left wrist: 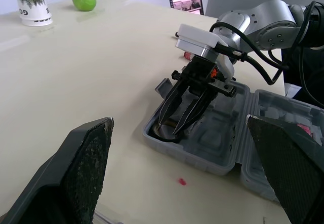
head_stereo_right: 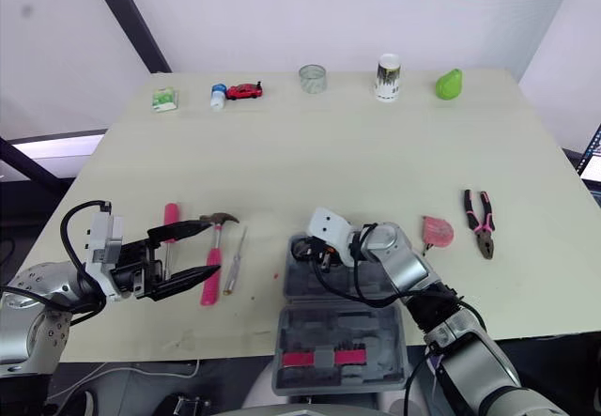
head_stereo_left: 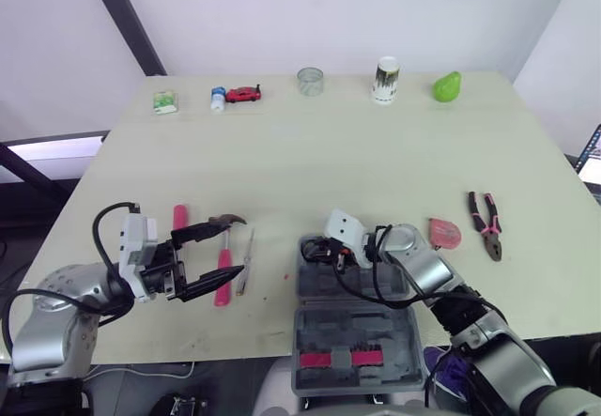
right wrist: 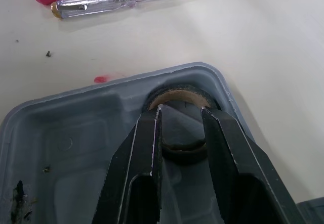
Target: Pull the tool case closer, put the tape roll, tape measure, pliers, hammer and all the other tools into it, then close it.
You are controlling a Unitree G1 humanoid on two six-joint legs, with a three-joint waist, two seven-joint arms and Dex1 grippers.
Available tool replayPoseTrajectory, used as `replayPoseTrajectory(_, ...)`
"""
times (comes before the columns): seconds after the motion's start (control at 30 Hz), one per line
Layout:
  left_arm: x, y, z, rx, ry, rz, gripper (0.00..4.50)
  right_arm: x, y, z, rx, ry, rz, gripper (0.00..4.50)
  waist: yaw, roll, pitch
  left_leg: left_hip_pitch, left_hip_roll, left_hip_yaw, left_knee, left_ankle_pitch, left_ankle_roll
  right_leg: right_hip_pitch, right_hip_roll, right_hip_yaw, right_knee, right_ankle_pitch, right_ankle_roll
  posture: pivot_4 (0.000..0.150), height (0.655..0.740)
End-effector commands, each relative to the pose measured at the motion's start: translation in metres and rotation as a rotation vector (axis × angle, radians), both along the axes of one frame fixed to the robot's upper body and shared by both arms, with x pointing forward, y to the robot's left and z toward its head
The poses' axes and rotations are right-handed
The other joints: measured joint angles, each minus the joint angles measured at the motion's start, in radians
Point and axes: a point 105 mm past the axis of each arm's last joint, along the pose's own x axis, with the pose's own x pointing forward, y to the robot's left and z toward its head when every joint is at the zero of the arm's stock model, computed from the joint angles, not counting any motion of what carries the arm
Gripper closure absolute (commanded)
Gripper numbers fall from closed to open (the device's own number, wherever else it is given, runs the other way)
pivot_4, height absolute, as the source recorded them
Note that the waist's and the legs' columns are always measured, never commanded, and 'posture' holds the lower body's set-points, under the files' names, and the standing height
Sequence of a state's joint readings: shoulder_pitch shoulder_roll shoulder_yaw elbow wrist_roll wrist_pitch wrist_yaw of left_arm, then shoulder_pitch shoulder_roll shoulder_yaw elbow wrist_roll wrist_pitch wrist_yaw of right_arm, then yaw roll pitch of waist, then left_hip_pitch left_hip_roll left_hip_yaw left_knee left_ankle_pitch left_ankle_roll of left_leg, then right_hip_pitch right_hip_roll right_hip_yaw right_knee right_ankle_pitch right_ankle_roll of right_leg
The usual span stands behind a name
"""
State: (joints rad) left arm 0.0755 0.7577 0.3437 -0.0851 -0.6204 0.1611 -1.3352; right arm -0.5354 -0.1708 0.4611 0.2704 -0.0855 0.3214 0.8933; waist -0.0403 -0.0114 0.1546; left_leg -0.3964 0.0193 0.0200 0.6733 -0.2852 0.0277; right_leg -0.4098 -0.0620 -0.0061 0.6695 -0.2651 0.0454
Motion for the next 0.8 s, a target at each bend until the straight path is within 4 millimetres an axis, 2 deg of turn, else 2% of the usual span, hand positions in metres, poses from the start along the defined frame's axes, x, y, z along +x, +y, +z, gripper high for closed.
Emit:
replayPoseTrajectory(0.03, -0.001, 0.003, 0.004, 0.013, -0.023, 0.001, 0.0, -0.002, 0.006, 0.011, 0.062, -0.013, 0.001, 3.21, 0.0, 0.0, 0.0, 0.0, 0.0, 0.0, 0.0, 0.0, 0.0, 0.0, 0.0, 0.0, 0.0, 0.0, 0.0, 0.15, 0.74)
replayPoseTrajectory(0.13, -0.001, 0.004, 0.004, 0.007, -0.02, 0.008, 0.0, 0.001, 0.012, 0.046, 0.185, -0.076, 0.011, 3.21, -0.001, 0.0, 0.0, 0.0, 0.0, 0.0, 0.0, 0.0, 0.0, 0.0, 0.0, 0.0, 0.0, 0.0, 0.0, 0.15, 0.74)
replayPoseTrajectory(0.2, 0.0, 0.005, 0.005, -0.001, -0.023, 0.019, 0.0, 0.003, 0.01, 0.067, 0.263, -0.106, -0.005, 3.21, -0.001, 0.0, 0.0, -0.001, 0.0, 0.0, 0.0, 0.0, 0.0, -0.001, 0.0, 0.0, 0.0, 0.0, 0.0, 0.15, 0.74)
replayPoseTrajectory(0.3, 0.002, 0.011, 0.008, -0.038, -0.031, 0.077, 0.0, 0.01, -0.016, 0.102, 0.396, -0.172, -0.094, 3.21, 0.003, 0.0, 0.0, -0.001, 0.0, 0.0, 0.0, 0.0, 0.0, -0.001, 0.0, 0.0, 0.0, 0.0, 0.0, 0.15, 0.74)
replayPoseTrajectory(0.4, 0.003, 0.022, 0.01, -0.065, -0.037, 0.146, 0.0, 0.011, -0.051, 0.118, 0.469, -0.201, -0.187, 3.21, 0.012, -0.001, 0.0, -0.001, 0.0, -0.001, 0.0, -0.001, 0.001, 0.0, -0.001, -0.001, 0.0, 0.0, 0.0, 0.15, 0.74)
replayPoseTrajectory(0.5, 0.004, 0.042, 0.01, -0.106, -0.038, 0.27, 0.0, 0.017, -0.11, 0.134, 0.534, -0.304, -0.383, 3.21, 0.023, -0.001, 0.0, -0.001, 0.0, -0.001, 0.0, -0.001, 0.002, 0.0, -0.002, -0.001, -0.001, 0.0, 0.0, 0.15, 0.74)
replayPoseTrajectory(0.53, 0.003, 0.051, 0.01, -0.117, -0.034, 0.318, 0.0, 0.016, -0.136, 0.132, 0.516, -0.33, -0.459, 3.21, 0.026, -0.001, 0.0, -0.001, 0.0, 0.0, 0.0, -0.001, 0.002, 0.0, -0.002, -0.001, -0.001, 0.0, 0.0, 0.15, 0.74)
replayPoseTrajectory(0.57, 0.002, 0.057, 0.009, -0.124, -0.03, 0.346, 0.0, 0.015, -0.152, 0.13, 0.499, -0.342, -0.502, 3.21, 0.028, -0.001, 0.0, -0.002, 0.0, 0.0, 0.0, -0.001, 0.002, 0.0, -0.002, -0.001, -0.001, 0.0, 0.0, 0.15, 0.74)
replayPoseTrajectory(0.67, -0.004, 0.079, 0.0, -0.111, -0.006, 0.441, 0.0, 0.005, -0.216, 0.113, 0.415, -0.362, -0.699, 3.21, 0.027, -0.001, 0.0, -0.001, 0.0, 0.0, 0.0, -0.001, 0.003, 0.0, -0.001, 0.0, -0.001, 0.0, 0.0, 0.15, 0.74)
replayPoseTrajectory(0.73, -0.012, 0.096, -0.01, -0.093, 0.028, 0.511, 0.0, -0.011, -0.264, 0.096, 0.349, -0.351, -0.85, 3.21, 0.028, -0.001, 0.0, -0.001, 0.0, 0.0, 0.0, -0.002, 0.003, 0.0, 0.0, 0.0, -0.001, 0.0, 0.0, 0.15, 0.74)
replayPoseTrajectory(0.8, -0.02, 0.107, -0.019, -0.081, 0.056, 0.556, 0.0, -0.027, -0.292, 0.084, 0.316, -0.335, -0.943, 3.21, 0.028, -0.001, 0.0, -0.001, 0.0, 0.001, 0.0, -0.002, 0.003, 0.0, 0.0, 0.0, -0.001, 0.0, 0.0, 0.15, 0.74)
